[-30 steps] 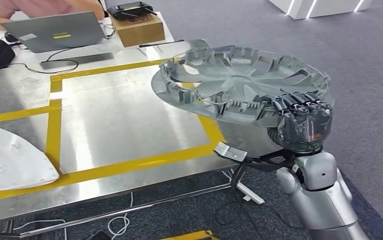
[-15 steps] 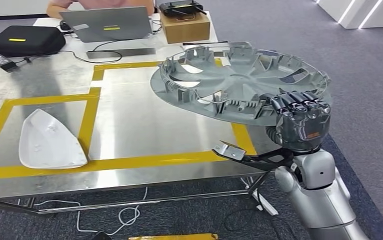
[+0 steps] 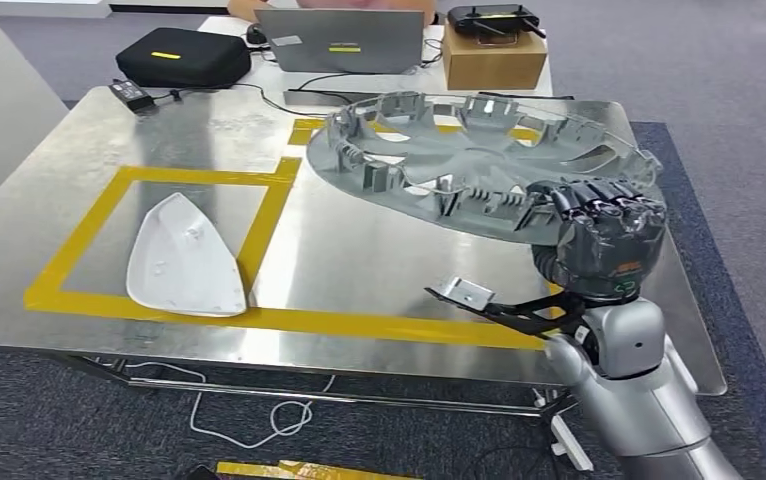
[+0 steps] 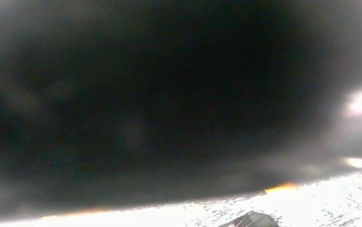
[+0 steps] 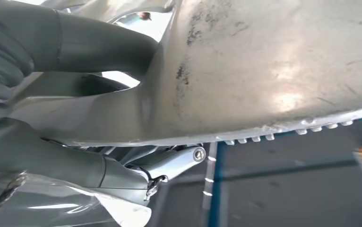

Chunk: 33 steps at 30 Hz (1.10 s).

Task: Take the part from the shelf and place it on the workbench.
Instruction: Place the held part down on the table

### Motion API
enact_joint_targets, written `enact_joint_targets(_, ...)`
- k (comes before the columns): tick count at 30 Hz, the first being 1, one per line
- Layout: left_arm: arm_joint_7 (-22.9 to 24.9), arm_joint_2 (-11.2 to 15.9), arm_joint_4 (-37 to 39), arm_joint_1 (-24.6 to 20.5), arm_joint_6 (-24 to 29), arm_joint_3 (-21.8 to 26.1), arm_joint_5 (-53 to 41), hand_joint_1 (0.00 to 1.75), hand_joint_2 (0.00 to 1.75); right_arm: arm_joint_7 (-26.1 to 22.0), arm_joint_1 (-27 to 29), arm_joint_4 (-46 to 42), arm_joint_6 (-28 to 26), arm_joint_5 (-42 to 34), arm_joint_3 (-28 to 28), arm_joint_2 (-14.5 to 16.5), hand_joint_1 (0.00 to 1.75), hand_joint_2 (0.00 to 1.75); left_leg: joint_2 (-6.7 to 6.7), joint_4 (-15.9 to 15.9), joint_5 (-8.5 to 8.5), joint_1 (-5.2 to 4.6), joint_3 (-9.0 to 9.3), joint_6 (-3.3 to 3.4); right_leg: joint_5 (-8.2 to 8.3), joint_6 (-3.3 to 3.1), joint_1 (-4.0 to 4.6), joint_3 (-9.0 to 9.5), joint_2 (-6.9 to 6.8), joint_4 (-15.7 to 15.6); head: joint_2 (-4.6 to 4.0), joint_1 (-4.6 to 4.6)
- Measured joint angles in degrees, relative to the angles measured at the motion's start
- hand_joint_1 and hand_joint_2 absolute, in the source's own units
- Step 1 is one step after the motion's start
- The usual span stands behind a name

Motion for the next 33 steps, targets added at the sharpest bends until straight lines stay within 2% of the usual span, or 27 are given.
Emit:
enact_joint_targets(4,-0.3,0.2,0.1,0.3,0.1,-0.3,0.0,0.00,0.00,12.9,-3.1,3.3,0.7,-0.1,7.1,-2.8,1.75,1.75,0.12,-0.2,0.17,0.07,0.09,0.39,0.20,-0.30,0.08,0.11,0.20,-0.2,0.00,-0.07)
enact_joint_targets(6,-0.3,0.4,0.2,0.3,0.1,-0.4,0.1,0.00,0.00,16.1,-4.3,4.6,1.0,-0.1,10.7,-4.3,1.75,1.75,0.31,-0.5,0.19,0.07,0.28,0.36,0.23,-0.44,0.13,0.10,0.38,-0.2,0.00,-0.08)
enact_joint_targets(10,-0.4,0.5,0.2,0.3,0.1,-0.5,0.1,0.00,0.00,16.8,-5.5,5.8,1.1,0.0,15.0,-6.2,1.75,1.75,0.45,-0.7,0.20,0.12,0.41,0.23,0.14,-0.80,0.27,0.12,0.45,-0.2,0.00,-0.07)
enact_joint_targets(15,-0.4,0.5,0.2,0.3,0.1,-0.6,0.1,0.00,0.00,16.9,-6.1,6.7,1.2,0.0,16.9,-7.3,1.75,1.75,0.46,-0.8,0.13,0.24,0.40,-0.76,0.08,-0.96,0.36,0.16,0.42,-0.1,0.00,-0.05)
enact_joint_targets(24,-0.4,0.5,0.2,0.3,0.1,-0.6,0.1,0.00,0.00,17.3,-6.4,7.5,1.2,-0.1,18.5,-8.0,1.75,1.75,0.46,-0.7,0.11,0.10,0.37,-0.77,0.11,-0.92,0.19,0.34,0.41,-0.3,0.00,-0.04)
enact_joint_targets(29,-0.4,0.5,0.3,0.3,0.2,-0.6,0.4,0.00,0.00,25.9,-9.1,8.7,3.2,-0.1,23.2,-9.5,1.75,1.75,0.46,-0.7,0.12,0.04,0.38,-0.75,0.17,-0.83,0.11,0.37,0.41,-0.4,0.00,-0.02)
enact_joint_targets(33,-0.1,0.5,0.3,0.4,0.5,-0.6,0.9,0.00,0.00,21.1,-6.9,10.7,6.7,-0.1,22.7,-8.2,1.75,1.75,0.46,-0.7,0.11,0.04,0.37,-0.75,0.18,-0.81,0.11,0.40,0.40,-0.4,0.00,-0.03)
